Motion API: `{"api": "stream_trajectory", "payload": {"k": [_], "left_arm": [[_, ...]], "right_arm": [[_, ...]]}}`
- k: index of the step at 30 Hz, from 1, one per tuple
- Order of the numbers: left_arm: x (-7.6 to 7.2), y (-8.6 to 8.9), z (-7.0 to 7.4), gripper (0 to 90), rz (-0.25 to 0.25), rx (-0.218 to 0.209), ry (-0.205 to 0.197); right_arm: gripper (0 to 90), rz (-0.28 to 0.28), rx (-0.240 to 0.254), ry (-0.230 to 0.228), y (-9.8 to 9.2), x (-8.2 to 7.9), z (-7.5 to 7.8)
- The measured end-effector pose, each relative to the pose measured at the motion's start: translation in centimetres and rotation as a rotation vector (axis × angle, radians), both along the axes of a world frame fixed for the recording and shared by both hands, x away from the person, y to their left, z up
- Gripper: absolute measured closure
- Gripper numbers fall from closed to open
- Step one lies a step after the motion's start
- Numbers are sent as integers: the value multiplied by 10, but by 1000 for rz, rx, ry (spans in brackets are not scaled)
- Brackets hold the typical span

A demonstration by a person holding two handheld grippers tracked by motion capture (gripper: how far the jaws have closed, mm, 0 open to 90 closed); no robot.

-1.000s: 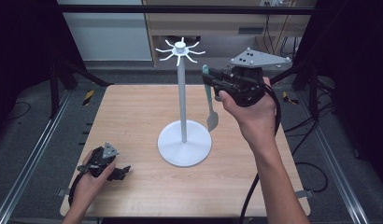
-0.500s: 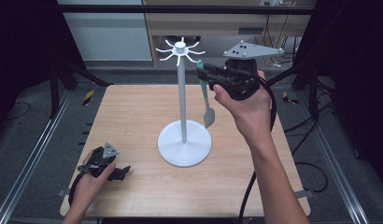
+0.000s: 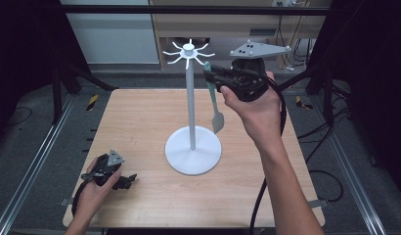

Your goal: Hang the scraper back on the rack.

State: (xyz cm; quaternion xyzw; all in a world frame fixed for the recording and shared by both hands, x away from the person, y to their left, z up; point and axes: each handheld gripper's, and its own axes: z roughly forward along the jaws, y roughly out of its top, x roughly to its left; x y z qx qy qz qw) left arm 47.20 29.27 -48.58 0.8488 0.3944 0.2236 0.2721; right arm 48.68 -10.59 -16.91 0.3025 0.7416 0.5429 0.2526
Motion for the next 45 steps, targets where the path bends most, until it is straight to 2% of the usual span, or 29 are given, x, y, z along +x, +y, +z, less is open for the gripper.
{"api": "stream_trajectory", "payload": {"k": [23,45], "left_arm": [[0,0,0,35,-1,4,-2],[0,-1,-1,35,-5,8,3]], "right_arm": [[746,3,-6,18,10,13,-2],[743,6,-3,20,12,13,-4]]}}
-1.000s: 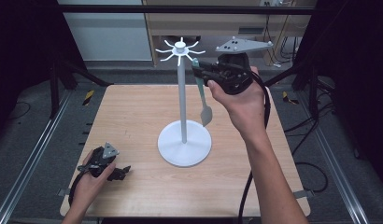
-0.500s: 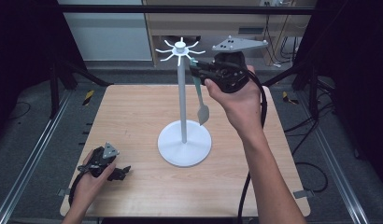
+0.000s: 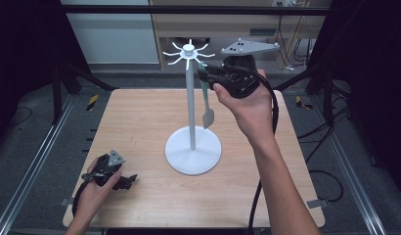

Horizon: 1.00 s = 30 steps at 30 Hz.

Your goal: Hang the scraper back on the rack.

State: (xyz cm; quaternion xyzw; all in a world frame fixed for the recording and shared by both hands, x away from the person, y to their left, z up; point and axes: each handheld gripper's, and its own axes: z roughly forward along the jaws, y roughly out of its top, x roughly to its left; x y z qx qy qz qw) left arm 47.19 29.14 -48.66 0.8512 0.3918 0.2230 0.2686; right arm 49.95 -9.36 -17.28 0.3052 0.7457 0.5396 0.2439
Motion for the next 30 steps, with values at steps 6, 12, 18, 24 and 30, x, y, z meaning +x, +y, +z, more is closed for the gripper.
{"api": "stream_trajectory", "payload": {"k": [6,12,18,24,30], "left_arm": [[0,1,0,36,2,1,-2],[0,1,0,36,2,1,-2],[0,0,0,36,0,-1,0],[0,1,0,36,3,-2,0],[0,1,0,36,3,-3,0]], "right_arm": [[741,-1,-1,1,0,0,0],[738,0,-2,2,0,-1,1],[728,2,3,-1,-2,-4,2],[726,1,-10,-1,-7,-10,2],[727,-17,-32,11,-14,-15,-4]]}}
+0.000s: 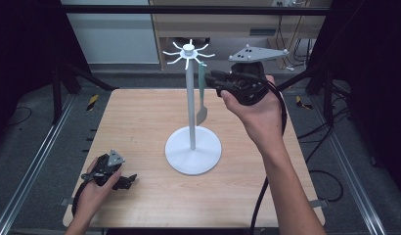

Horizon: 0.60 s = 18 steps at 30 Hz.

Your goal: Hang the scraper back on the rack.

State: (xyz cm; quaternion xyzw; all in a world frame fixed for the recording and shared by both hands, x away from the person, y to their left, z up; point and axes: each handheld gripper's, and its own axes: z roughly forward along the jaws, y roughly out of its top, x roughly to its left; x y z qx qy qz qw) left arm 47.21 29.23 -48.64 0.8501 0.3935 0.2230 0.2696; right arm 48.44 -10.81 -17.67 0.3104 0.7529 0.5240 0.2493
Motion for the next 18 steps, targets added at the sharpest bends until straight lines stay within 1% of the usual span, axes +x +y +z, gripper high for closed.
{"api": "stream_trajectory", "payload": {"k": [7,18], "left_arm": [[0,-1,0,36,1,0,0],[0,-1,-1,36,-2,10,1]], "right_arm": [[728,-15,-7,19,-9,-3,-11],[724,-33,-12,36,-15,-4,-20]]}}
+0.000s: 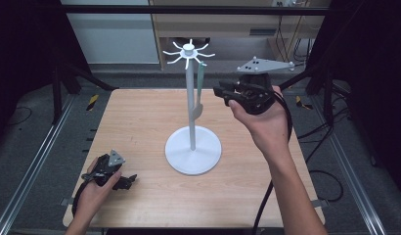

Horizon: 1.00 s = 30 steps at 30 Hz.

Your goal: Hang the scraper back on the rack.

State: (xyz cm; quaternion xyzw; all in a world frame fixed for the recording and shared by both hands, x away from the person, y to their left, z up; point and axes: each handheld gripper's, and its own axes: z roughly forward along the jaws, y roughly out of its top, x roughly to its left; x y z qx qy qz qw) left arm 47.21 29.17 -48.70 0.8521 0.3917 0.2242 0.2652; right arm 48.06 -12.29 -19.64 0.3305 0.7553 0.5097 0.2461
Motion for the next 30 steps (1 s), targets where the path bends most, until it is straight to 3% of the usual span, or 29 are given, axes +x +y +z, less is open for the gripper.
{"api": "stream_trajectory", "payload": {"k": [13,30], "left_arm": [[0,0,0,36,0,1,0],[0,0,0,35,1,1,-1]], "right_arm": [[644,-22,-7,10,-4,1,-5],[401,-52,-14,38,-10,4,-15]]}}
